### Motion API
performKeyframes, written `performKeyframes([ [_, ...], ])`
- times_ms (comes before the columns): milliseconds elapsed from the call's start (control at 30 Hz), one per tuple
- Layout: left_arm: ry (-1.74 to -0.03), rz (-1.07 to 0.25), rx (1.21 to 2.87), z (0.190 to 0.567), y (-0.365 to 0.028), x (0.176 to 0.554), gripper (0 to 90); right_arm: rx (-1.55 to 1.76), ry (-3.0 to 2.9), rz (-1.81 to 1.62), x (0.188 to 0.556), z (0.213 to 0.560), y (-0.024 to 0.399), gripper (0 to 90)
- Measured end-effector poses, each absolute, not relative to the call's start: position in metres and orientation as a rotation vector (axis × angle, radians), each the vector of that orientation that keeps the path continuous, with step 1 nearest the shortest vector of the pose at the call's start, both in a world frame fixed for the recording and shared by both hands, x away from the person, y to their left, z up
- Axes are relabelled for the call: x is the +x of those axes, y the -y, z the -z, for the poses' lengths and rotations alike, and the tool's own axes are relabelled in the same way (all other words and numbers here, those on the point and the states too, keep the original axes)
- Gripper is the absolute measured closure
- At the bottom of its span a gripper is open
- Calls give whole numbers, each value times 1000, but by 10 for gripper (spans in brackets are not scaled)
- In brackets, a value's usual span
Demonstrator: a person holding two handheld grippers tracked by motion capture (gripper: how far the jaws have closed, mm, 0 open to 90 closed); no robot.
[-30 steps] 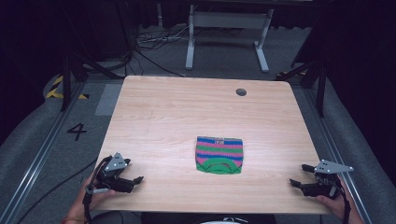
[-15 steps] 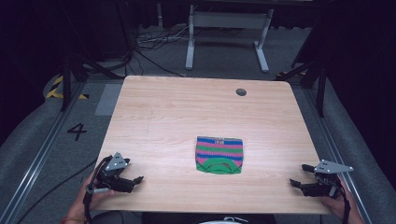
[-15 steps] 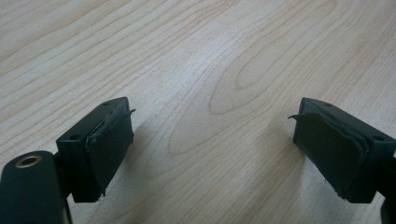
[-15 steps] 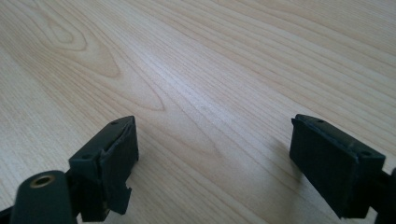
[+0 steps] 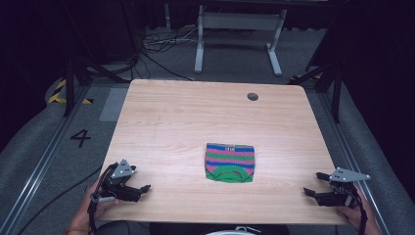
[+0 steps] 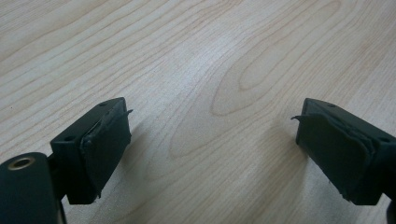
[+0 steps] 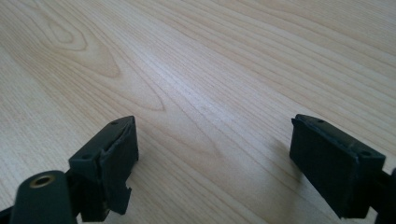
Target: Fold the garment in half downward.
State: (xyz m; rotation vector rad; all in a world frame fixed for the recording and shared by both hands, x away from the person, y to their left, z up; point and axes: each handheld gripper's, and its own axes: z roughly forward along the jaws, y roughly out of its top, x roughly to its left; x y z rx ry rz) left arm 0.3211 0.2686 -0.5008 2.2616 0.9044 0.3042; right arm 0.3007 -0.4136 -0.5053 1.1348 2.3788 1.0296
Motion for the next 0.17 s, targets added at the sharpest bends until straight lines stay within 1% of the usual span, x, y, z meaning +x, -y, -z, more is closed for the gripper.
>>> performKeyframes([
  [167,-905,-307,2269,501,-268,322,92,1135,-2379,-1029,301,505,414,158],
])
